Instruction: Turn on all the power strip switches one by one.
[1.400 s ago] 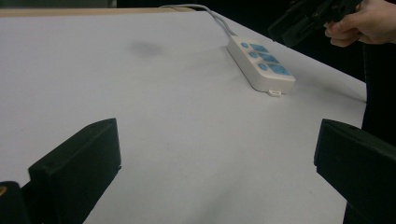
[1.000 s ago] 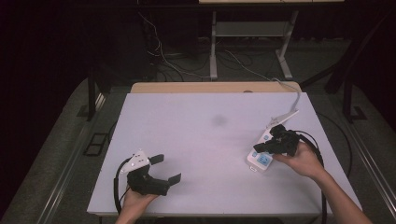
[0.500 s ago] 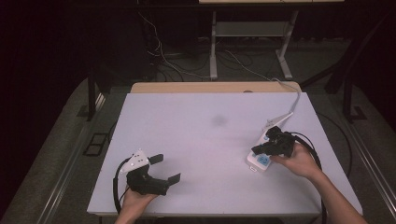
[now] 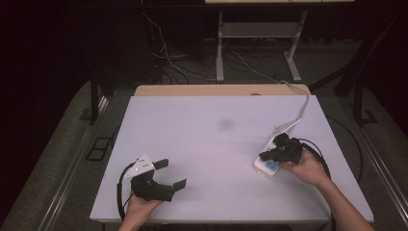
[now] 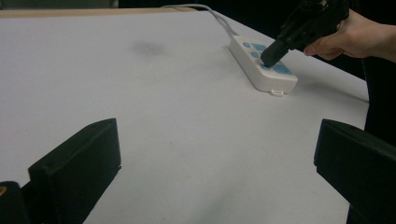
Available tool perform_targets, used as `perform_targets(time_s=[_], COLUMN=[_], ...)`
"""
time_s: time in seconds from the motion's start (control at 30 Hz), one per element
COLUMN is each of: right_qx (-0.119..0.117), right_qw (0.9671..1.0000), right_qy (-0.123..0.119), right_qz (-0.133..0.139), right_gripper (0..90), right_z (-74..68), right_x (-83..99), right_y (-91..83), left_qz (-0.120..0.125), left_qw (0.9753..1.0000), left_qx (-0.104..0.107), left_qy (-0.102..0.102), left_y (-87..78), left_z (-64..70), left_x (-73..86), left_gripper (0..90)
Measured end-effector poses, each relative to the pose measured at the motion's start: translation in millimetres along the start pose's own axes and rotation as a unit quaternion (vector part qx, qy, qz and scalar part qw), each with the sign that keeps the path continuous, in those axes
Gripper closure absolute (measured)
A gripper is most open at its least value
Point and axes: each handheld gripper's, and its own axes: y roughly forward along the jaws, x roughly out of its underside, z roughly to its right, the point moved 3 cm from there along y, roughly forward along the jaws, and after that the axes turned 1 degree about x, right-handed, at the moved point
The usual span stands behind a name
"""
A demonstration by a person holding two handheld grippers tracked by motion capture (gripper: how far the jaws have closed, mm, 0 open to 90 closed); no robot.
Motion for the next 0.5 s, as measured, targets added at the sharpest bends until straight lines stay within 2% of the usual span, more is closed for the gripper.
perform_targets(time_s=[0.07, 0.1, 0.17, 0.27, 0.5], right_qx=[0.000, -0.006, -0.008, 0.001, -0.009], right_qw=[1.0000, 0.9999, 0.9999, 1.0000, 0.9999], right_qy=[-0.004, 0.006, 0.005, -0.005, -0.005], right_qz=[-0.001, 0.008, 0.007, 0.003, 0.001], right_gripper=[90.0, 90.0, 90.0, 90.0, 90.0], right_z=[0.3, 3.0, 3.6, 1.5, 3.9], right_x=[0.2, 1.3, 1.6, 0.8, 1.3], right_y=[0.6, 1.7, 1.3, 1.6, 2.6], left_qz=[0.001, 0.002, 0.001, 0.001, 0.000], left_qw=[1.0000, 1.0000, 1.0000, 1.0000, 1.0000], left_qx=[-0.001, -0.001, -0.002, -0.001, 0.000], left_qy=[0.000, 0.000, -0.001, 0.000, 0.002], left_y=[-0.5, -0.6, -0.9, -0.4, 0.7], left_z=[-0.4, -0.8, -1.2, -0.8, 0.6], left_x=[-0.1, -0.1, 0.0, 0.1, -0.1], left_gripper=[0.0, 0.0, 0.0, 0.0, 0.0])
